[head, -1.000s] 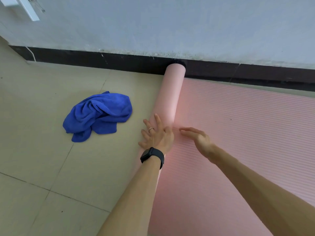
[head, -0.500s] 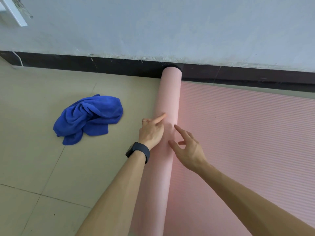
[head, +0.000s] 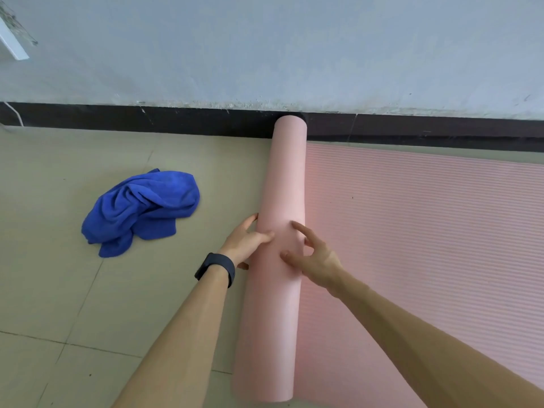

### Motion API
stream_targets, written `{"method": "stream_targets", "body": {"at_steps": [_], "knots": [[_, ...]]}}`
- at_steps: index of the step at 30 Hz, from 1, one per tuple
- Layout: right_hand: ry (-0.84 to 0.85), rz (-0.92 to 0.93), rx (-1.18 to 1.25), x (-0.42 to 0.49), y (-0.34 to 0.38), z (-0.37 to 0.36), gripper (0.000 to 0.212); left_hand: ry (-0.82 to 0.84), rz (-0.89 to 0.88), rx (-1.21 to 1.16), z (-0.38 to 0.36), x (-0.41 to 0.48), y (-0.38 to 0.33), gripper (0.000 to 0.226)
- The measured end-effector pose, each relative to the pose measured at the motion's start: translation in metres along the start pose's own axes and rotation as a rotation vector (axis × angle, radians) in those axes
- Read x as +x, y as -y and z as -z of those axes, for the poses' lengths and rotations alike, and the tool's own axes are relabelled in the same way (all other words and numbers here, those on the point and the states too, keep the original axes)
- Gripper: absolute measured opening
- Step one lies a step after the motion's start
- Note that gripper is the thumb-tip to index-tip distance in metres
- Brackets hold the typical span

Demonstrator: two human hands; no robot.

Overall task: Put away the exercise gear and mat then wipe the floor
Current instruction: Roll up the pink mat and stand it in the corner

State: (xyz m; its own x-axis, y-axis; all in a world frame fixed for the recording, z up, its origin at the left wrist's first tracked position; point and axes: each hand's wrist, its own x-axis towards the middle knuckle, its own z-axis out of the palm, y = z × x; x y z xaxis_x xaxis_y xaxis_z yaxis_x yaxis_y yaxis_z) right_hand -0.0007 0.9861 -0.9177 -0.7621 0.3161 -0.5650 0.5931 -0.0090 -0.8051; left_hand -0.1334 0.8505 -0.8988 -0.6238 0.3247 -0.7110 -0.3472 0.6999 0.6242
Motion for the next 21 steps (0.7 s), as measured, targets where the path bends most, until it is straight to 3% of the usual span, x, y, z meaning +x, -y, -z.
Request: {"method": "stream_targets", "body": {"at_steps": [3, 7, 9, 12, 14, 17, 21], "knots": [[0.215, -0.074, 0.526, -0.001, -0.004, 0.005, 0.074, 0.013, -0.047, -0.078, -0.004, 0.0, 0.001, 0.068], [0.199, -0.097, 0.588, 0.001, -0.013, 0.006, 0.079, -0.04, -0.113, -0.048, -0.015, -0.002, 0.007, 0.074], [0.106, -0.089, 0.414, -0.004, -0.014, 0.005, 0.077, -0.095, -0.175, 0.035, -0.024, -0.005, 0.007, 0.078], [-0.053, -0.062, -0.04, -0.015, -0.014, 0.016, 0.072, -0.096, -0.244, 0.153, -0.044, -0.013, 0.004, 0.086], [-0.056, -0.106, -0.04, -0.021, -0.02, 0.034, 0.07, -0.052, -0.252, 0.197, -0.064, -0.022, -0.001, 0.083], [-0.091, -0.143, -0.121, -0.03, -0.04, 0.064, 0.066, 0.002, -0.347, 0.327, -0.101, -0.037, -0.016, 0.057], [-0.18, -0.097, -0.116, -0.049, -0.057, 0.086, 0.064, -0.105, -0.31, 0.517, -0.131, -0.033, -0.034, 0.046]]}}
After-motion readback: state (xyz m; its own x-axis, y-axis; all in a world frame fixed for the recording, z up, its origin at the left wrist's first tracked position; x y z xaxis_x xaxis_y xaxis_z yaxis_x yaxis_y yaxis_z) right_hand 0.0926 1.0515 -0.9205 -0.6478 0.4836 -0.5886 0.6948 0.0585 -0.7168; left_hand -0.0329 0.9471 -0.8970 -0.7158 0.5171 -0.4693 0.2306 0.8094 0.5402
